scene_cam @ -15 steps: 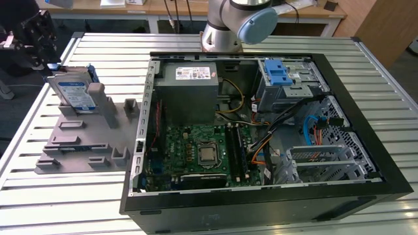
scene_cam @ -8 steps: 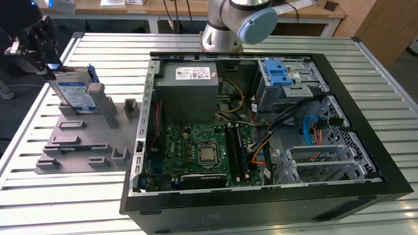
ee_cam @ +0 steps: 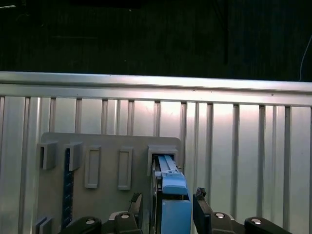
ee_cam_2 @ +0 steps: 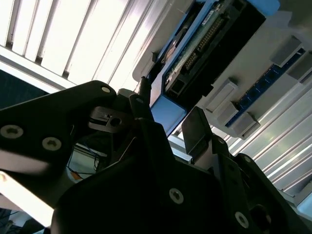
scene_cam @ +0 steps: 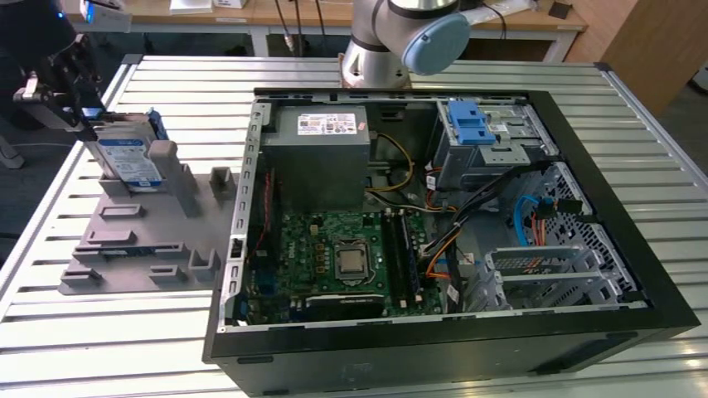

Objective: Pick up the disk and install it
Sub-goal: 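Pick up the disk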

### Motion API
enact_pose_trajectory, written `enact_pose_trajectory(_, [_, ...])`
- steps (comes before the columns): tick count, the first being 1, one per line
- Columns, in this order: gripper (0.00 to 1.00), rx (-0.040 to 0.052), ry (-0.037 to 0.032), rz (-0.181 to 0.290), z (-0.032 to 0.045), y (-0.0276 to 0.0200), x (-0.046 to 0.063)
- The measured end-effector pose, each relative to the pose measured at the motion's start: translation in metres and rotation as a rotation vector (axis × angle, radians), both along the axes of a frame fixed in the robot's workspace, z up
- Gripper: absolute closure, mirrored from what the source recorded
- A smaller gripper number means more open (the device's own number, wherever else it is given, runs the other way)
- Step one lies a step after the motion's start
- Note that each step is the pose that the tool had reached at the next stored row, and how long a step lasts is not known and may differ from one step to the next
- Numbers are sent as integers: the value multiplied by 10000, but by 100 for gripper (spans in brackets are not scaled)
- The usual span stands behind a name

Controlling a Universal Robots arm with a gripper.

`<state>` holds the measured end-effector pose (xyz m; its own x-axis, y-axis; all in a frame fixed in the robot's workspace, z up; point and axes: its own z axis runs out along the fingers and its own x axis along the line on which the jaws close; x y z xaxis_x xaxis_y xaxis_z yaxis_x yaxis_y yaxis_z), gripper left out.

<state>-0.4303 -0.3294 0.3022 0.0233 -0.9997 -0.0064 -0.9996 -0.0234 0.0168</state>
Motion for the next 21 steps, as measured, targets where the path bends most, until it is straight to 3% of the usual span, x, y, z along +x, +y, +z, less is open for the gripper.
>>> enact_pose_trajectory(5, [47,1,-16,0,-59,0,-11])
enact_pose_trajectory(19, [47,13,-17,1,-94,0,-13])
enact_pose_trajectory(21, [55,14,-17,2,-94,0,-16])
